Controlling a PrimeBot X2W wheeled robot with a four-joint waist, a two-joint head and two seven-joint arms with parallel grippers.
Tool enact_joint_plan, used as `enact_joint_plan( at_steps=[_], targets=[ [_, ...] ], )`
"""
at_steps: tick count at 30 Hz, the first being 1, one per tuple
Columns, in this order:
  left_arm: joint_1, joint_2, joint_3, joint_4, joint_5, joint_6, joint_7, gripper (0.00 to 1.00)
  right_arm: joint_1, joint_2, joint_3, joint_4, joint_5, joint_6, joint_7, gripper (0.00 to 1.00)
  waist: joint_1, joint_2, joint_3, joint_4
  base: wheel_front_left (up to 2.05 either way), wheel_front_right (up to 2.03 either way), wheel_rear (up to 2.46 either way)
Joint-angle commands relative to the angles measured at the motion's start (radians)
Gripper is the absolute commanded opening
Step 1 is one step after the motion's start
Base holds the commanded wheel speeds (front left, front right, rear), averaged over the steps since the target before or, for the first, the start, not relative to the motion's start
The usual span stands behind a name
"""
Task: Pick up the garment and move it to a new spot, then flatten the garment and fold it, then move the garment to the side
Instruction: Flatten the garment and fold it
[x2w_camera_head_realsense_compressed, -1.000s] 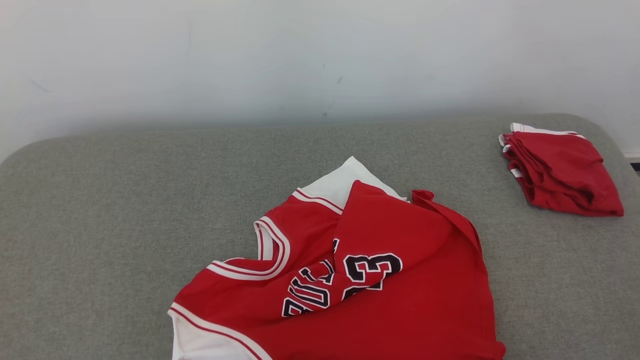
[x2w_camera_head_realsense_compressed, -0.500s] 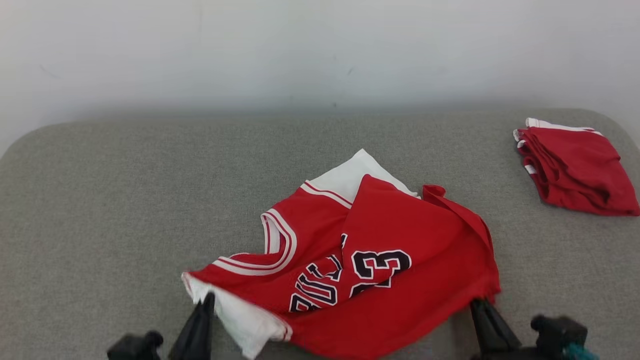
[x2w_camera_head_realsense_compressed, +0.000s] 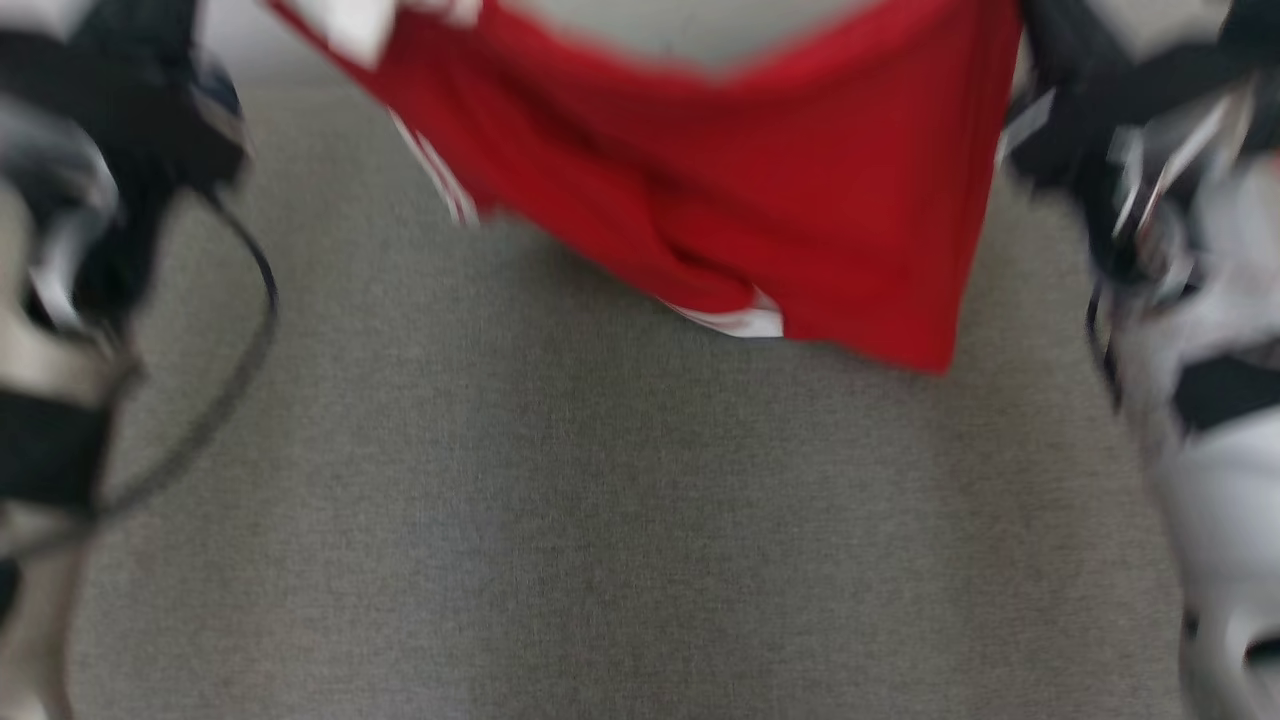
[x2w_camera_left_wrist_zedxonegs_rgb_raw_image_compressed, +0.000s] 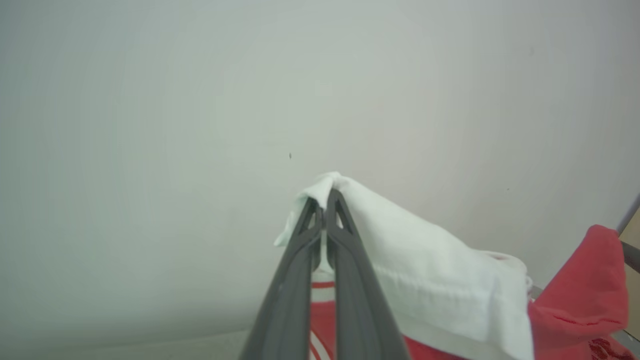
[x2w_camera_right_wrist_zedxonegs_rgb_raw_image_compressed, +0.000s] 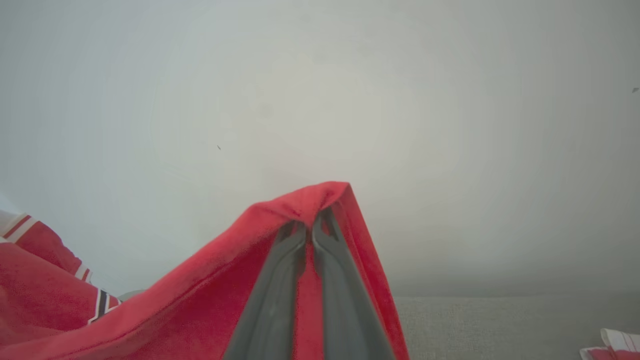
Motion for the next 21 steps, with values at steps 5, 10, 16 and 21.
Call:
enact_joint_plan(
  at_steps=[5,10,16,21],
  targets=[
    [-0.346,0.008,-0.027,0.136,-0.012,0.001,0.038,0.0,-0.363,0.01,-0.037,0.154,-0.004,-0.002,0.062,0.0,-0.0003,-0.0002,0.235,0.026,0.0,0.0,0.0],
    [-0.669,-0.013,-0.038,0.302,0.0,0.001,0.008,0.0,-0.691,0.039,-0.097,0.342,-0.078,-0.002,0.029,0.0,-0.0003,-0.0002,0.315,0.032,0.0,0.0,0.0],
    [-0.982,-0.043,-0.07,0.495,0.02,0.001,-0.054,0.0,-0.97,0.069,-0.155,0.558,-0.172,-0.002,-0.051,0.0,-0.0003,-0.0002,0.364,0.019,0.0,0.0,0.0],
    [-1.072,-0.054,-0.105,0.596,0.015,0.001,-0.091,0.0,-1.064,0.082,-0.177,0.661,-0.215,-0.002,-0.102,0.0,-0.0003,-0.0002,0.383,0.019,0.0,0.0,0.0]
  ],
)
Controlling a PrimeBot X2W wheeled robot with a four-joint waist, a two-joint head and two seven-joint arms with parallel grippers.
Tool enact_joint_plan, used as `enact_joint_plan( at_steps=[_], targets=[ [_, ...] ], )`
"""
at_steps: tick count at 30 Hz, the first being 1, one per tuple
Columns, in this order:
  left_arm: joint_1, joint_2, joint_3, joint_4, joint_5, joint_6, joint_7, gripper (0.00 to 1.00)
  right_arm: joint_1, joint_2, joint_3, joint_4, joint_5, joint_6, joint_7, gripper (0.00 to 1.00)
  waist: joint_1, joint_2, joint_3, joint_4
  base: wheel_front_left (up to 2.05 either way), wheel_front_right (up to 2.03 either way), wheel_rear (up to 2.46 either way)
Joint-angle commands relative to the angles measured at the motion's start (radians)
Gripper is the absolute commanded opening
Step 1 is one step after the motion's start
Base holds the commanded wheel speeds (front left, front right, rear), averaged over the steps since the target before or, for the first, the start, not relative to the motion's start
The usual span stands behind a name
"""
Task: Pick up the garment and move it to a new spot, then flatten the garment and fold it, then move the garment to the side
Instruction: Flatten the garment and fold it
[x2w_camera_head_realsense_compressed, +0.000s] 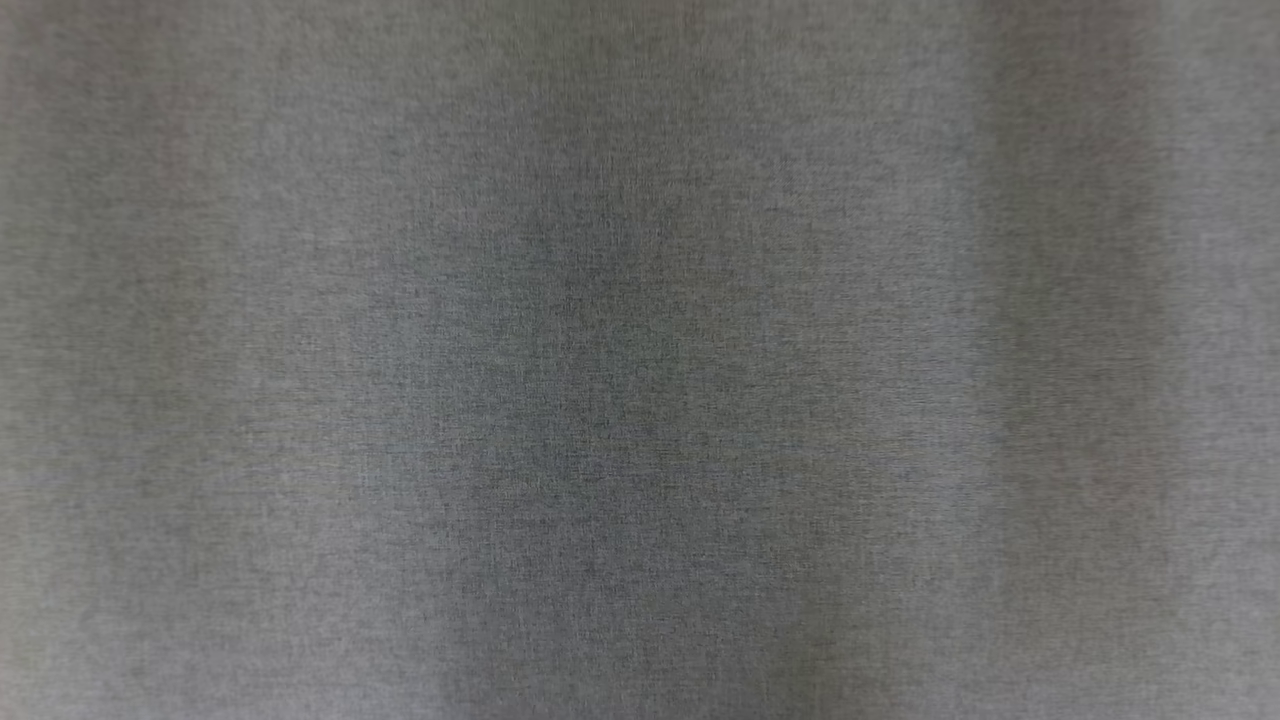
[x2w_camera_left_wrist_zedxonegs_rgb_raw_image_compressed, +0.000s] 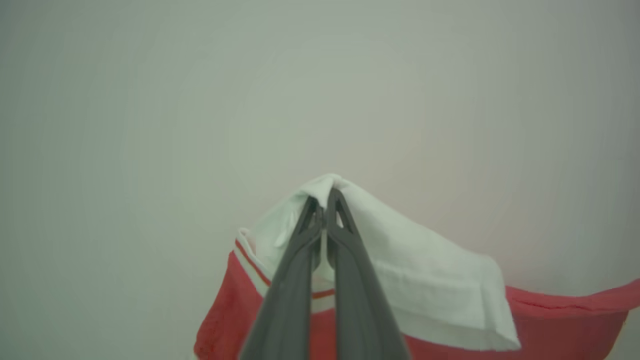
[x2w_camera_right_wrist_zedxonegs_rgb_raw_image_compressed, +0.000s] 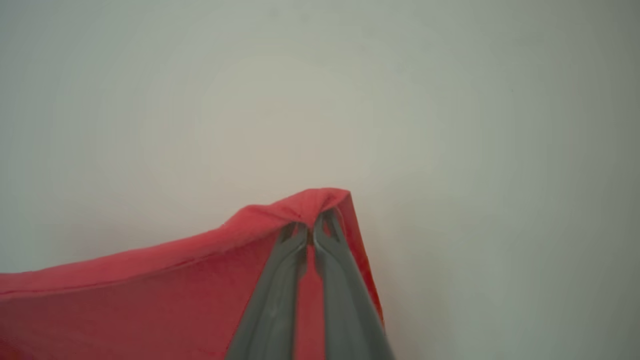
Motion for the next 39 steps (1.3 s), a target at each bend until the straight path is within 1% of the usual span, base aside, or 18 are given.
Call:
enact_joint_plan(
  at_steps=[1,6,9,13,16,17,19,22,23,25,28,29,31,35,36,37,39],
  targets=[
    [-0.025,-0.001,-0.012,0.028,-0.005,0.001,-0.015,0.0,-0.029,0.008,0.0,0.027,-0.015,-0.002,-0.02,0.0,-0.0003,-0.0003,0.022,0.0,0.0,0.0,0.0],
    [-0.007,-0.004,-0.043,0.074,-0.046,0.001,-0.05,0.0,-0.038,0.02,0.016,0.084,-0.033,-0.002,-0.058,0.0,-0.0003,-0.0003,0.026,0.005,0.0,0.0,0.0],
    [0.049,-0.003,-0.057,0.075,-0.084,0.001,-0.084,0.0,0.007,0.034,0.037,0.092,-0.012,-0.002,-0.082,0.0,-0.0003,-0.0003,0.014,0.0,0.0,0.0,0.0],
    [0.128,-0.007,-0.064,0.041,-0.143,0.001,-0.13,0.0,0.069,0.037,0.071,0.069,0.036,-0.002,-0.091,0.0,-0.0003,-0.0003,-0.016,0.002,0.0,0.0,0.0],
    [0.262,0.004,-0.089,-0.015,-0.195,0.001,-0.178,0.0,0.191,0.041,0.142,0.008,0.097,-0.002,-0.108,0.0,-0.0003,-0.0003,-0.068,0.003,0.0,0.0,0.0],
    [0.308,0.017,-0.089,-0.038,-0.215,0.001,-0.196,0.0,0.239,0.039,0.167,-0.021,0.125,-0.002,-0.112,0.0,-0.0003,-0.0003,-0.087,-0.001,0.0,0.0,0.0],
    [0.429,0.028,-0.083,-0.091,-0.257,0.001,-0.226,0.0,0.361,0.022,0.23,-0.087,0.186,-0.002,-0.11,0.0,-0.0003,-0.0003,-0.135,-0.001,0.0,0.0,0.0],
    [0.633,0.052,-0.066,-0.191,-0.306,0.001,-0.256,0.0,0.56,-0.037,0.319,-0.219,0.294,-0.002,-0.112,0.0,-0.0003,-0.0003,-0.209,0.003,0.0,0.0,0.0],
    [0.706,0.066,-0.04,-0.224,-0.331,0.002,-0.262,0.0,0.635,-0.058,0.354,-0.268,0.324,-0.002,-0.105,0.0,-0.0003,-0.0003,-0.229,0.002,0.0,0.0,0.0],
    [0.865,0.065,-0.001,-0.303,-0.362,0.005,-0.269,0.0,0.789,-0.115,0.402,-0.361,0.389,-0.002,-0.103,0.0,-0.0003,-0.0003,-0.27,0.009,0.0,0.0,0.0],
    [1.101,0.065,0.047,-0.445,-0.38,0.044,-0.273,0.0,1.007,-0.192,0.442,-0.493,0.475,-0.002,-0.104,0.0,-0.0003,-0.0003,-0.313,0.016,0.0,0.0,0.0],
    [1.181,0.059,0.07,-0.497,-0.378,0.066,-0.274,0.0,1.076,-0.213,0.452,-0.534,0.496,-0.002,-0.103,0.0,-0.0003,-0.0003,-0.323,0.018,0.0,0.0,0.0],
    [1.339,0.05,0.085,-0.61,-0.356,0.102,-0.273,0.0,1.202,-0.245,0.449,-0.603,0.536,-0.002,-0.114,0.0,-0.0003,-0.0003,-0.339,0.02,0.0,0.0,0.0],
    [1.608,0.014,0.114,-0.787,-0.33,0.168,-0.274,0.0,1.43,-0.272,0.457,-0.712,0.57,-0.002,-0.12,0.0,-0.0003,-0.0003,-0.369,0.023,0.0,0.0,0.0],
    [1.67,0.011,0.115,-0.817,-0.325,0.18,-0.274,0.0,1.474,-0.269,0.446,-0.734,0.58,-0.002,-0.127,0.0,-0.0003,-0.0003,-0.373,0.019,0.0,0.0,0.0],
    [1.726,-0.004,0.121,-0.842,-0.325,0.191,-0.274,0.0,1.524,-0.267,0.446,-0.751,0.582,-0.002,-0.124,0.0,-0.0003,-0.0003,-0.383,0.019,0.0,0.0,0.0],
    [1.832,-0.032,0.131,-0.886,-0.335,0.209,-0.274,0.0,1.609,-0.278,0.444,-0.78,0.56,-0.002,-0.132,0.0,-0.0003,-0.0003,-0.401,0.017,0.0,0.0,0.0]
  ],
)
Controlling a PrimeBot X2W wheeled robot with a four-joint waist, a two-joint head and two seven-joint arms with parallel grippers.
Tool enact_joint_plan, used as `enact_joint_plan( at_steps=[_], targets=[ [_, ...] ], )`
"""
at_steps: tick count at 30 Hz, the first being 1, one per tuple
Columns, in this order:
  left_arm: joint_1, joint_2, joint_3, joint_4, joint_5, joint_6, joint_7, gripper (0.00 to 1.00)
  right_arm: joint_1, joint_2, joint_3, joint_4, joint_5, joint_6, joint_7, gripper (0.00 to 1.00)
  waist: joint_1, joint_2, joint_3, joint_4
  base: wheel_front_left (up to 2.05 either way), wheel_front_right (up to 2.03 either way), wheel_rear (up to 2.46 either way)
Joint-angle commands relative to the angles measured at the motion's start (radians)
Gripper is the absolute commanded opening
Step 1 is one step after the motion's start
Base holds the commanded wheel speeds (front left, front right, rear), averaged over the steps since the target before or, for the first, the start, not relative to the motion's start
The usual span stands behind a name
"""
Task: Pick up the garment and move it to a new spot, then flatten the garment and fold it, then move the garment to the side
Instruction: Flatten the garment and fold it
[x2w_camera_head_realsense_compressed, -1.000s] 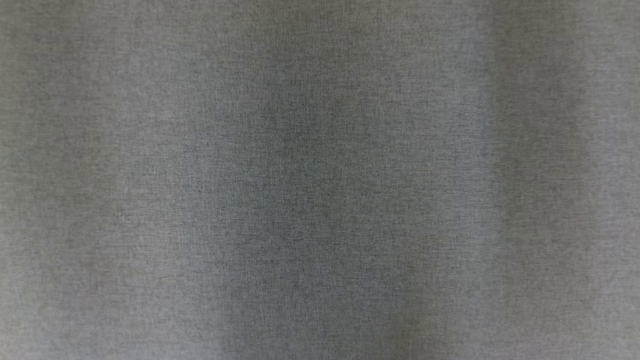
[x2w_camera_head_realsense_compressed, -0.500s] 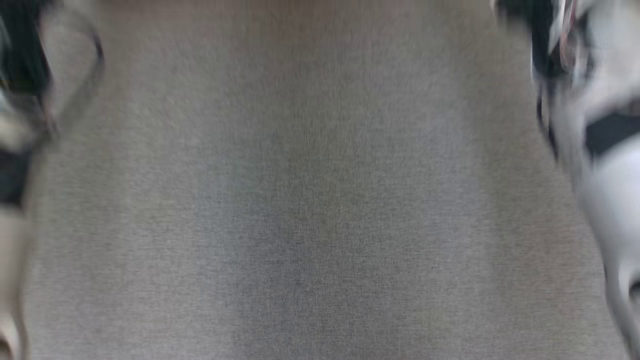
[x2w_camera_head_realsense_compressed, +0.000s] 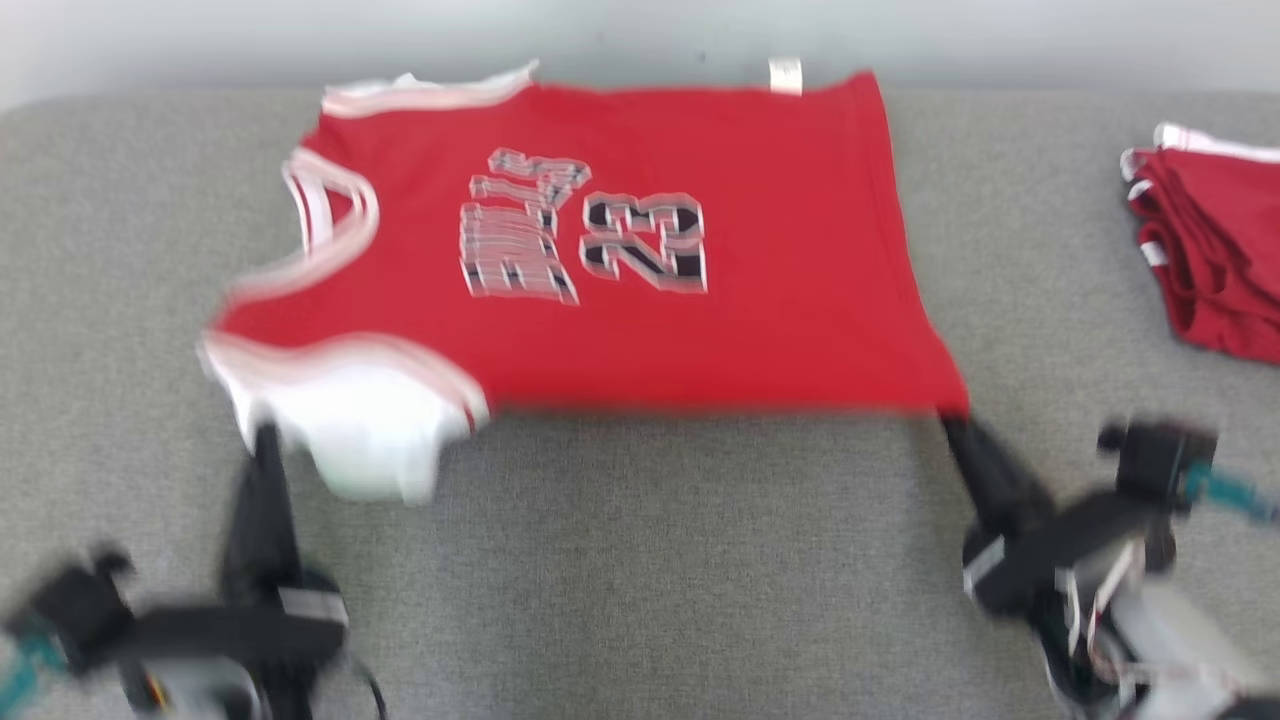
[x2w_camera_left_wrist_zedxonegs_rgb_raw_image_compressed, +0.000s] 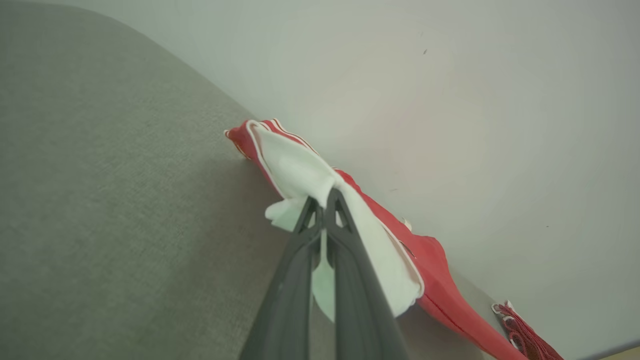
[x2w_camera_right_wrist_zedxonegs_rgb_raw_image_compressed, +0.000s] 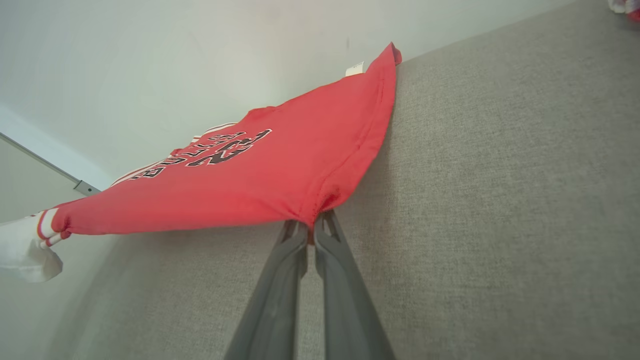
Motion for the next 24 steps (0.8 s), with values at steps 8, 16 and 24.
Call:
enact_joint_plan(
  at_steps=[8,16,24],
  targets=[
    [0.318,-0.104,0.0,-0.03,0.005,0.02,-0.006,0.0,0.294,0.011,-0.07,-0.022,-0.078,-0.002,-0.035,0.0,0.0004,0.0003,-0.101,0.022,0.0,0.0,0.0],
    [0.46,-0.139,-0.007,0.007,0.007,0.007,-0.005,0.0,0.505,0.041,-0.179,-0.071,-0.148,-0.002,-0.001,0.0,0.0004,0.0003,-0.126,0.046,0.0,0.0,0.0],
    [0.416,-0.124,-0.025,0.013,0.052,-0.015,0.001,0.0,0.544,0.1,-0.264,-0.146,-0.211,-0.002,0.039,0.0,0.0004,0.0003,-0.113,0.042,0.0,0.0,0.0]
  ],
)
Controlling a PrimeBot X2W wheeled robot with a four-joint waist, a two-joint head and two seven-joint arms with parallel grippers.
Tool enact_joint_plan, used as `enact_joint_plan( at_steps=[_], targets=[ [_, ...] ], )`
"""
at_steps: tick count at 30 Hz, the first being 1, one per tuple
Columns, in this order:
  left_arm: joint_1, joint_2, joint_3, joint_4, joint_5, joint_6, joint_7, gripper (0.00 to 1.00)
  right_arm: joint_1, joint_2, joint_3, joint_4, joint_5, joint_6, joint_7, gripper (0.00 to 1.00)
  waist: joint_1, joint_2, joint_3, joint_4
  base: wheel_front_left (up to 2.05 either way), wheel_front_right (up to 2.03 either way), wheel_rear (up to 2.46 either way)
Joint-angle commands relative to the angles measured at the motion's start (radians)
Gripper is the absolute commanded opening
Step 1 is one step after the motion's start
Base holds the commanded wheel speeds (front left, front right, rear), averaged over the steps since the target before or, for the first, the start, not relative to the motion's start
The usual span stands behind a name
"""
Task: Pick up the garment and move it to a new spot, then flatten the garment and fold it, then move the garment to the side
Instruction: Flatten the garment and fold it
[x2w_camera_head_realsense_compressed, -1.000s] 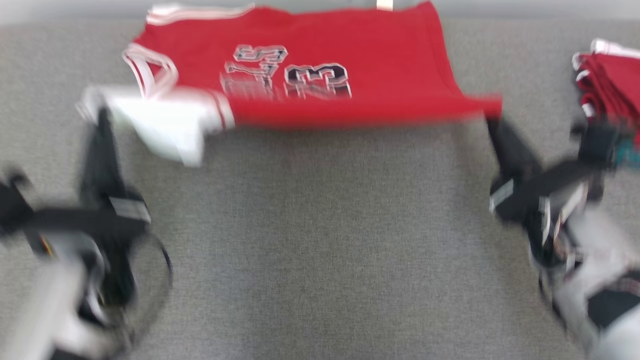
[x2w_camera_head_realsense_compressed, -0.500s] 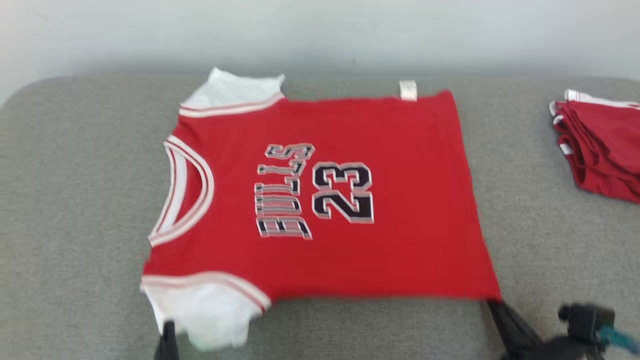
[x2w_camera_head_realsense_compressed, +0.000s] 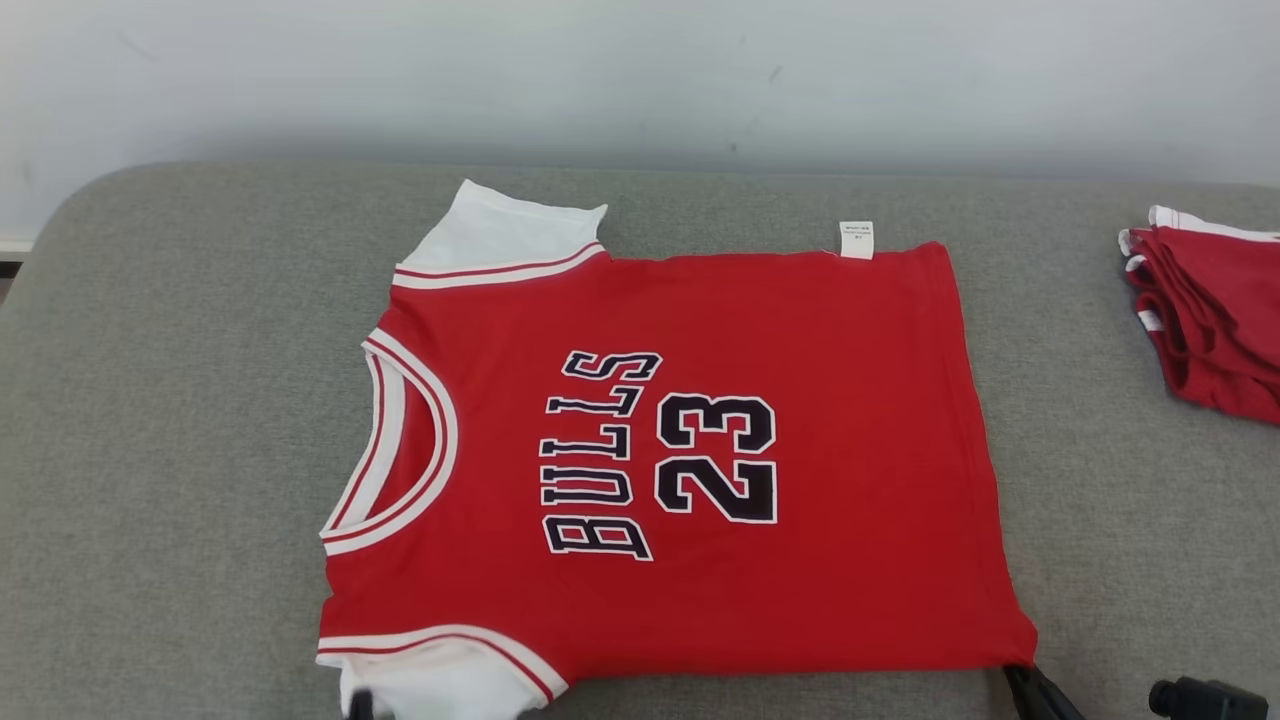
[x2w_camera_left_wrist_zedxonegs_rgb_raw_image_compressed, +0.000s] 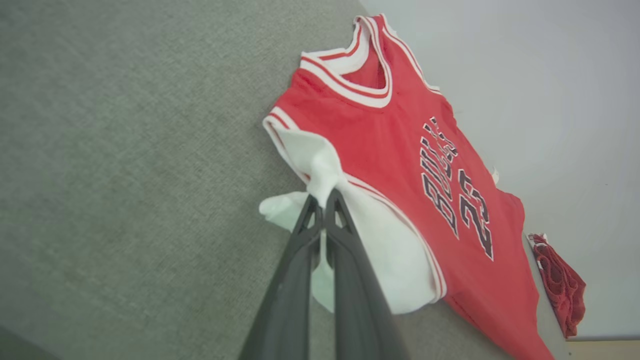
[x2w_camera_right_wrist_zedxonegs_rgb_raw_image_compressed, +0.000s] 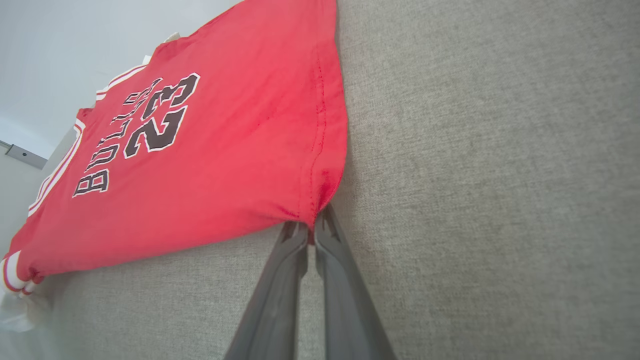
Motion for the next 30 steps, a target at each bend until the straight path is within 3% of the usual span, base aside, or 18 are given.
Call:
enact_joint_plan(
  at_steps=[1,10,16,21,27,28,29,30],
  targets=[
    [-0.025,0.005,0.006,-0.01,0.016,0.0,-0.006,0.0,0.0,0.005,-0.007,-0.006,-0.002,-0.002,0.007,0.0,0.0,0.0,0.004,-0.004,0.0,0.0,0.0],
    [-0.227,0.05,0.026,-0.002,0.073,-0.022,0.033,0.0,-0.15,0.044,-0.037,-0.062,-0.048,-0.002,0.117,0.0,0.0,0.0,0.033,-0.033,0.0,0.0,0.0],
    [-0.447,0.062,0.007,0.168,0.097,-0.04,0.085,0.0,-0.313,0.065,-0.023,0.063,-0.068,-0.002,0.157,0.0,0.0,0.0,0.062,-0.033,0.0,0.0,0.0],
    [-0.621,0.023,-0.003,0.398,0.08,-0.083,0.09,0.0,-0.46,0.081,-0.008,0.23,-0.059,-0.002,0.157,0.0,0.0,0.0,0.084,-0.033,0.0,0.0,0.0],
    [-0.71,0.007,-0.029,0.575,0.112,-0.124,0.059,0.0,-0.546,0.086,0.024,0.341,-0.053,-0.002,0.118,0.0,0.0,0.0,0.083,-0.031,0.0,0.0,0.0],
    [-0.721,0.007,-0.033,0.593,0.126,-0.129,0.045,0.0,-0.551,0.085,0.028,0.352,-0.054,-0.002,0.101,0.33,0.0,0.0,0.079,-0.028,0.0,0.0,0.0],
    [-0.728,0.006,-0.04,0.612,0.139,-0.135,0.035,0.71,-0.551,0.084,0.035,0.363,-0.054,-0.002,0.089,1.0,0.0,0.0,0.074,-0.026,0.0,0.0,0.0],
    [-0.732,0.002,-0.049,0.63,0.146,-0.143,0.027,1.0,-0.549,0.081,0.042,0.374,-0.051,-0.002,0.08,1.0,0.0,0.0,0.069,-0.024,0.0,0.0,0.0]
  ],
)
